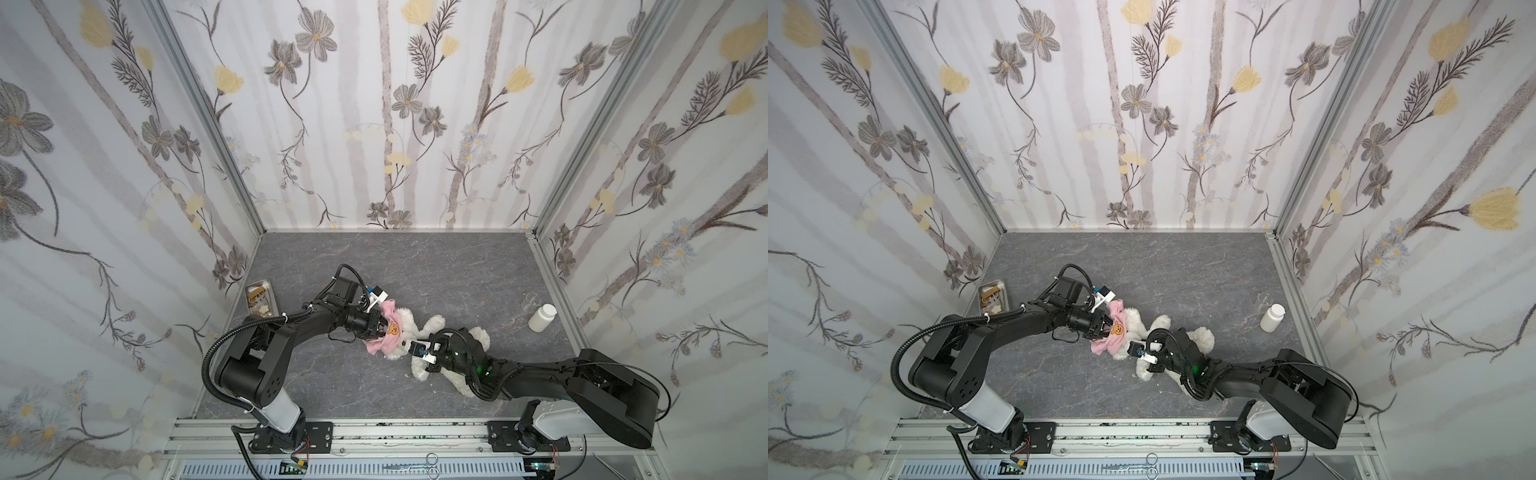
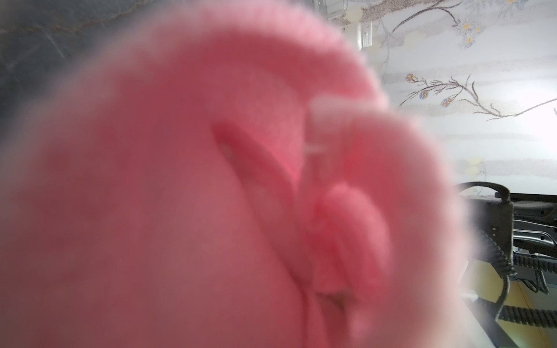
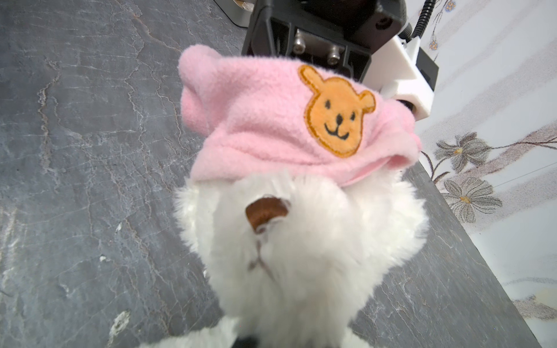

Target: Dress the teddy bear

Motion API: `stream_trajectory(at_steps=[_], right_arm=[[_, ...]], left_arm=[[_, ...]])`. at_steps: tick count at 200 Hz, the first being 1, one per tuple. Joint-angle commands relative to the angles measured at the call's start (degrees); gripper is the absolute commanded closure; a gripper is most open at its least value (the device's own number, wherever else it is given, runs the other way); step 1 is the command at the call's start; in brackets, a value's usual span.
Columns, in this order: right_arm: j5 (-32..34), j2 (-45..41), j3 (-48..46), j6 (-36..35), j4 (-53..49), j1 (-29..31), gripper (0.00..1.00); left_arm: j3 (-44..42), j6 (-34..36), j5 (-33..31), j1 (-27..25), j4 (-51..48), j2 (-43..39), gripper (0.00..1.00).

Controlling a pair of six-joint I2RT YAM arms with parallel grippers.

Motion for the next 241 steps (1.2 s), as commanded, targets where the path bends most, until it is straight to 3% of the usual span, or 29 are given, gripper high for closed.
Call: stream_trajectory(at_steps=[1, 18, 52, 58, 69, 103, 127, 141, 169, 241], right_arm=[[-1.49, 0.19, 0.76, 1.28, -0.22, -0.98, 1.00], [-2.27, -0.58, 0.95, 4.48, -1.65, -1.57, 0.88], [-2.51, -5.27, -0.65, 15.12, -2.81, -1.99, 0.51], [-3.23, -6.72, -1.02, 17.38, -3.43, -2.00, 0.33], [-5.50, -9.73, -1.21, 22.07, -5.85, -2.12, 0.24], [-13.71, -17.96, 0.49, 40.69, -7.56, -2.51, 0.26], [-16.72, -13.57, 7.03, 56.84, -10.04, -4.87, 0.52], [-16.47, -10.23, 11.43, 61.64, -13.81, -5.63, 0.60], [-16.35, -5.74, 16.06, 66.15, -17.66, -6.04, 0.67], [-15.29, 2.44, 24.11, 67.51, -24.15, -6.07, 0.77]], left_arm=[[-0.58, -0.83, 0.37, -0.11, 1.11, -0.74, 1.00], [-1.07, -1.42, -2.77, 0.05, 1.11, -0.99, 1.00], [-2.56, -6.43, -10.10, 0.37, 3.83, -2.00, 1.00], [-3.13, -7.22, -10.83, 0.25, 5.01, -2.75, 1.00], [-3.92, -8.04, -12.38, 0.06, 6.85, -4.20, 1.00], [-6.04, -8.98, -15.04, -1.36, 11.38, -6.58, 1.00], [-7.23, -7.76, -16.37, -2.71, 13.66, -8.06, 1.00], [-7.68, -6.81, -16.73, -3.04, 14.23, -8.78, 1.00], [-9.01, -6.53, -17.97, -3.83, 15.87, -10.40, 1.00], [-10.91, -6.06, -19.60, -4.59, 17.81, -12.65, 1.00]])
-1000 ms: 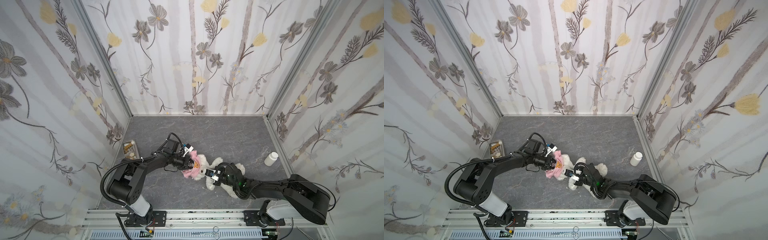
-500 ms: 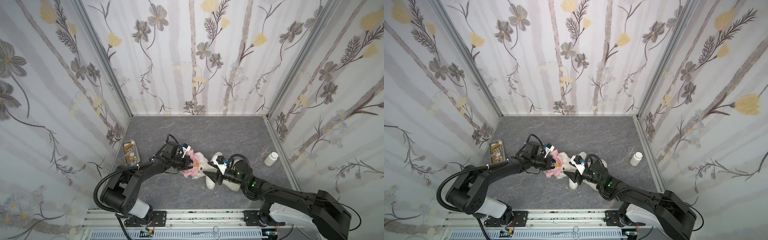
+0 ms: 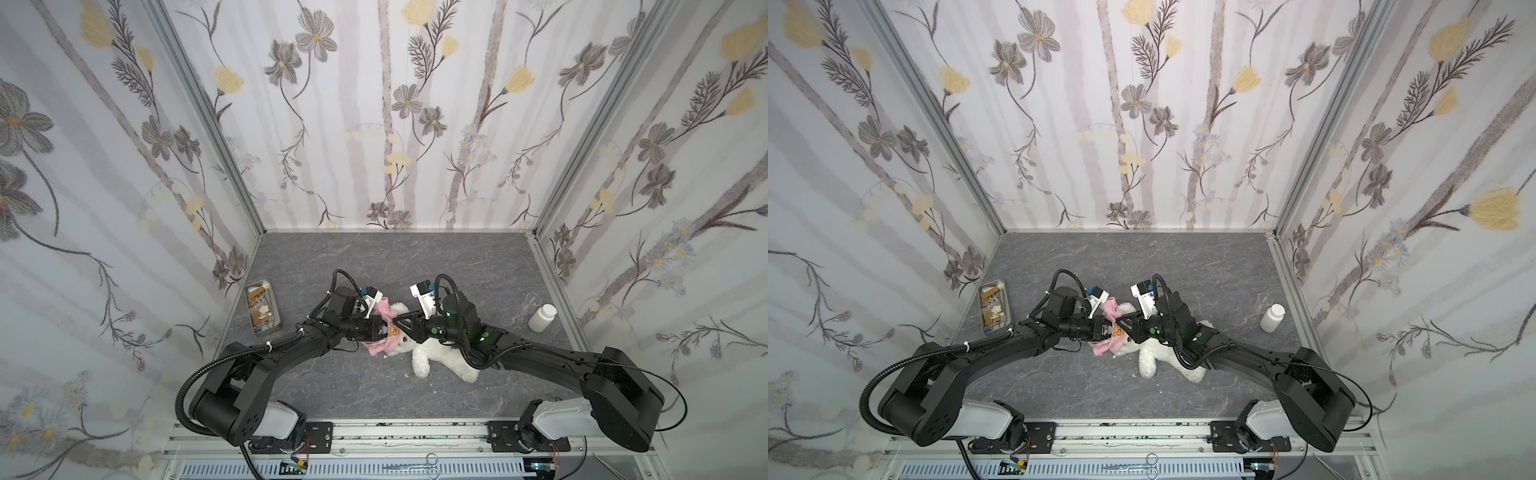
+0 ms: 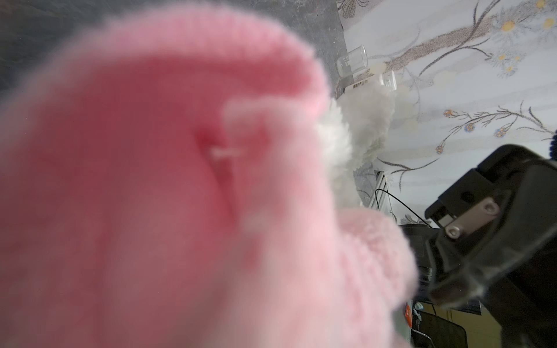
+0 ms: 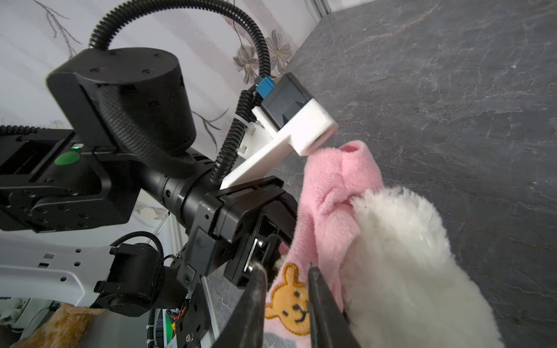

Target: Dress the teddy bear

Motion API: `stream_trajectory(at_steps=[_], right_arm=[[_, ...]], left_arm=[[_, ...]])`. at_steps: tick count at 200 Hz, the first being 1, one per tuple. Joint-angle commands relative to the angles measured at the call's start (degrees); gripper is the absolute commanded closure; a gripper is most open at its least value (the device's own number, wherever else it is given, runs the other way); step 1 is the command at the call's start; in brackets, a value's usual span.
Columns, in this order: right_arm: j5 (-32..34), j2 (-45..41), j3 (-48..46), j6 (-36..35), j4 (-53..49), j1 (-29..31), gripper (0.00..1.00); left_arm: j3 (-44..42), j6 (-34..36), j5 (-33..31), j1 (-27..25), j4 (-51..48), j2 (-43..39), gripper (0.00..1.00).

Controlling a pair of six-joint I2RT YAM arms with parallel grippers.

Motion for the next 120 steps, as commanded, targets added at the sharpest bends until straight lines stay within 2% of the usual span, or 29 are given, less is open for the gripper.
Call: stream_trajectory(at_steps=[1, 32, 64, 92, 120], right_arm=[[0.79, 1.74, 1.74, 1.59, -2.24, -0.04, 0.77], [0.82, 4.33, 1.77, 2.84, -1.72, 0.01, 0.85], [4.01, 3.63, 1.66, 4.70, -2.69, -2.74, 1.00], [5.26, 0.59, -1.06, 6.80, -1.12, -3.84, 1.00], [2.51, -1.80, -4.19, 9.23, 4.07, -3.97, 1.00]], left_arm=[[-0.24, 1.20, -0.60, -0.15, 3.10, -0.57, 1.00], [-0.20, 1.60, -0.86, -0.67, 3.09, -0.73, 1.00], [-0.59, 2.06, -1.93, -0.86, 3.10, -1.88, 1.00], [-1.24, 1.98, -3.68, -0.95, 3.10, -3.15, 1.00], [-1.21, 1.11, -4.52, -0.95, 3.27, -3.29, 1.00]])
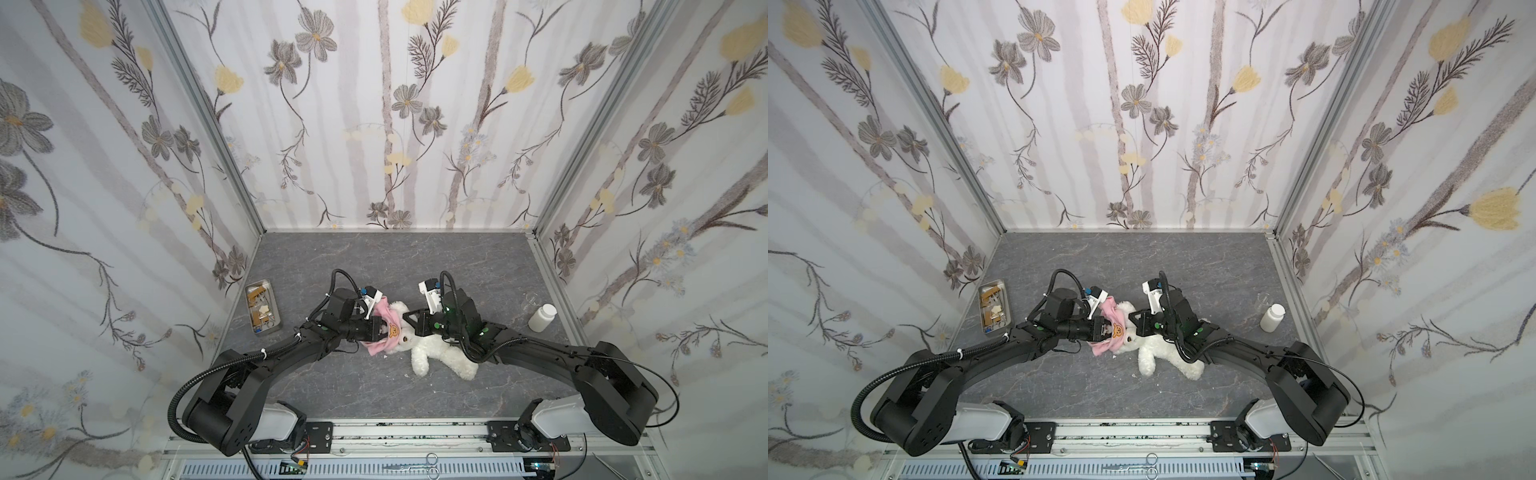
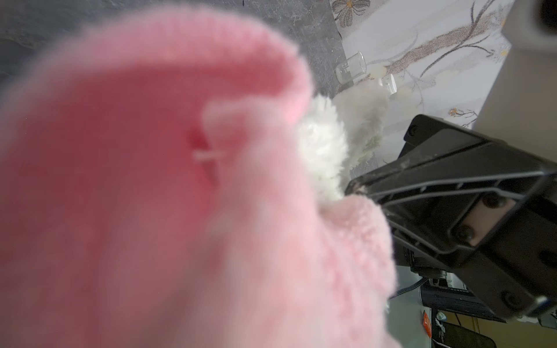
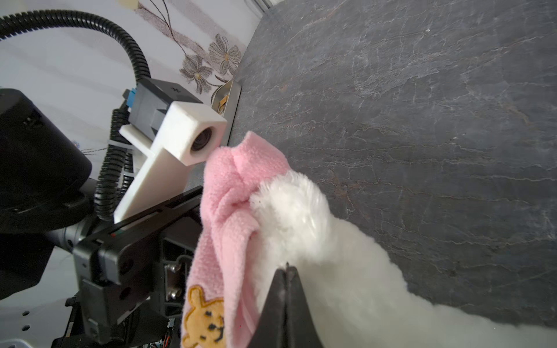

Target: Dress the teddy bear

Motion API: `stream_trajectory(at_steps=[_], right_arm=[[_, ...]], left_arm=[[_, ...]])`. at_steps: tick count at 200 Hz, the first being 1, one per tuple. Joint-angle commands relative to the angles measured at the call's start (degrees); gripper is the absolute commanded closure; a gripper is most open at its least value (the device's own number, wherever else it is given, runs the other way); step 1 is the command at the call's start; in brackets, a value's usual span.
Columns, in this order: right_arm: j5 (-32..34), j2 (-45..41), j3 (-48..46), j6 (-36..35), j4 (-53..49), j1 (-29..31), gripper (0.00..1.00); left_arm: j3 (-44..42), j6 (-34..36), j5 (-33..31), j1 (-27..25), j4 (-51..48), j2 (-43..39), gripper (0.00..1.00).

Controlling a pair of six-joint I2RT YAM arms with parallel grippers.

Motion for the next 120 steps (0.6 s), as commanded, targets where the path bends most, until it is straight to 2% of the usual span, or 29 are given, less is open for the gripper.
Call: stream_trajectory(at_steps=[1, 14, 30, 49, 92, 120], right_arm=[[-1.36, -1.43, -1.75, 3.19, 6.03, 0.01, 1.00], [-2.68, -2.16, -2.33, 3.58, 7.87, -0.05, 1.00], [-2.98, -2.78, -1.99, 2.52, 7.69, 0.27, 0.79], [-2.62, -2.07, -0.51, 0.59, 5.72, 1.05, 0.65], [-1.89, 2.33, 3.19, -1.56, 2.63, 2.74, 0.64], [-1.74, 4.92, 4.24, -1.63, 2.90, 3.10, 0.71]], left_arm=[[-0.16, -0.20, -1.33, 0.01, 2.66, -0.58, 1.00], [-0.19, 0.11, -1.57, -0.04, 2.75, -0.97, 1.00], [-0.33, 0.30, -1.73, -0.10, 2.74, -1.04, 1.00], [-0.28, 0.15, -1.49, -0.14, 2.75, -0.72, 1.00], [-0.48, 0.20, -1.49, -0.12, 2.75, -1.35, 1.00], [-0.52, 0.26, -1.58, -0.18, 2.75, -1.55, 1.00]])
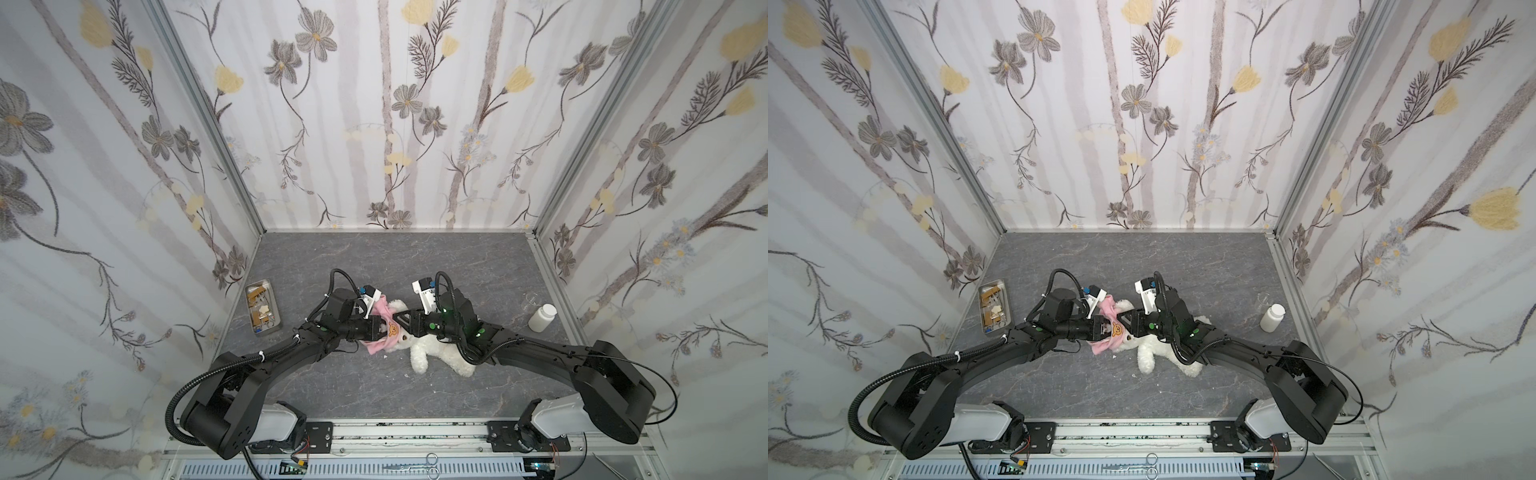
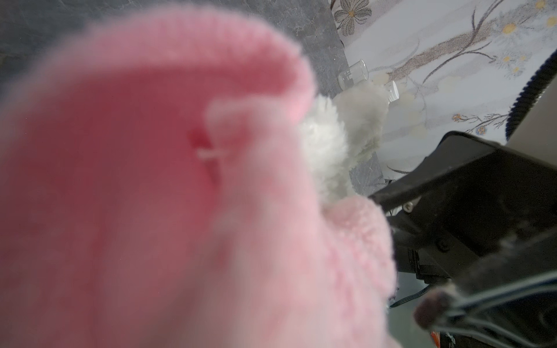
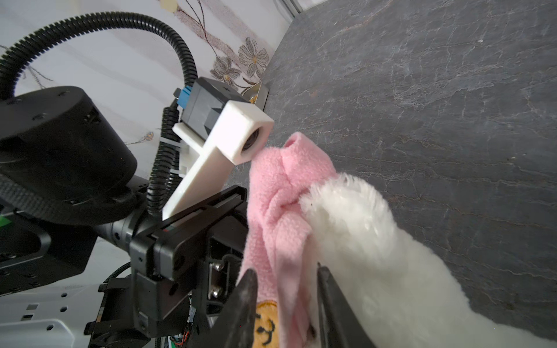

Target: Dress the teddy bear

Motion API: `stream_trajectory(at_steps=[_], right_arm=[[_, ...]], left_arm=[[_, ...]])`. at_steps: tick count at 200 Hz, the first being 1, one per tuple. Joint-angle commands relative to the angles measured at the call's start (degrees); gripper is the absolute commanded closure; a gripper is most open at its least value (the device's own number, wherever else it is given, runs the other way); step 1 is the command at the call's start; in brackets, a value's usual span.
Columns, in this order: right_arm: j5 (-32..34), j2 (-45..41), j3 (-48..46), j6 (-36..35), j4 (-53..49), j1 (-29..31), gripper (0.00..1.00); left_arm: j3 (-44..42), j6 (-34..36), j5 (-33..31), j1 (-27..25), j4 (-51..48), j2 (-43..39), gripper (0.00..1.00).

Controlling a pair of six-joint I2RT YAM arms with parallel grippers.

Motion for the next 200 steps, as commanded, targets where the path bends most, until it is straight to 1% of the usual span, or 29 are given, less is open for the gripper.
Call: stream_trajectory(at_steps=[1, 10, 32, 50, 59, 65, 84, 109, 135, 164, 175, 200], right_arm=[[0.07, 2.21, 1.28, -1.04, 0.48, 0.26, 0.71], [0.15, 2.70, 1.31, -0.99, 0.54, 0.26, 0.73], [0.63, 2.76, 1.19, -0.17, 1.23, 0.26, 0.89], [1.45, 1.28, -0.67, 1.65, 1.88, 0.26, 1.00], [1.87, 0.70, -2.18, 2.94, 2.48, 0.21, 1.00], [2.09, -1.68, -3.02, 3.91, 2.92, 0.22, 1.00], [2.52, -4.15, -5.89, 6.90, 3.74, 0.25, 1.00], [3.16, -6.79, -9.60, 9.53, 4.19, 0.23, 1.00], [5.96, -7.25, -11.67, 9.55, 2.51, -0.11, 1.00], [7.19, -7.32, -12.39, 9.60, 3.79, -3.69, 1.00], [5.95, -7.25, -11.69, 9.20, 5.94, -4.25, 1.00], [1.83, -5.05, -7.51, 7.13, 8.44, -4.29, 1.00]], left_arm=[[-0.11, 0.22, -0.07, -0.09, 2.49, -0.41, 1.00], [-0.11, 0.26, -0.20, -0.10, 2.47, -0.42, 1.00], [-0.14, 0.03, -1.01, -0.10, 2.49, -0.48, 1.00], [-0.01, -2.08, -3.73, -0.10, 2.46, -0.49, 1.00], [0.07, -3.50, -5.45, -0.08, 2.46, -0.51, 1.00], [0.03, -4.29, -6.61, -0.10, 2.40, -0.56, 1.00], [-0.29, -6.67, -10.07, -0.11, 2.44, -1.00, 1.00], [-0.47, -9.49, -12.61, -0.01, 2.49, -1.69, 1.00], [-0.21, -10.86, -10.61, -0.12, 2.72, -1.72, 1.00], [-1.39, -7.17, -6.61, -0.51, 2.53, -2.96, 1.00], [-1.99, -4.64, -5.67, -0.87, 1.82, -3.64, 1.00], [-2.84, -0.56, -6.43, -1.66, 1.00, -4.79, 1.00]])
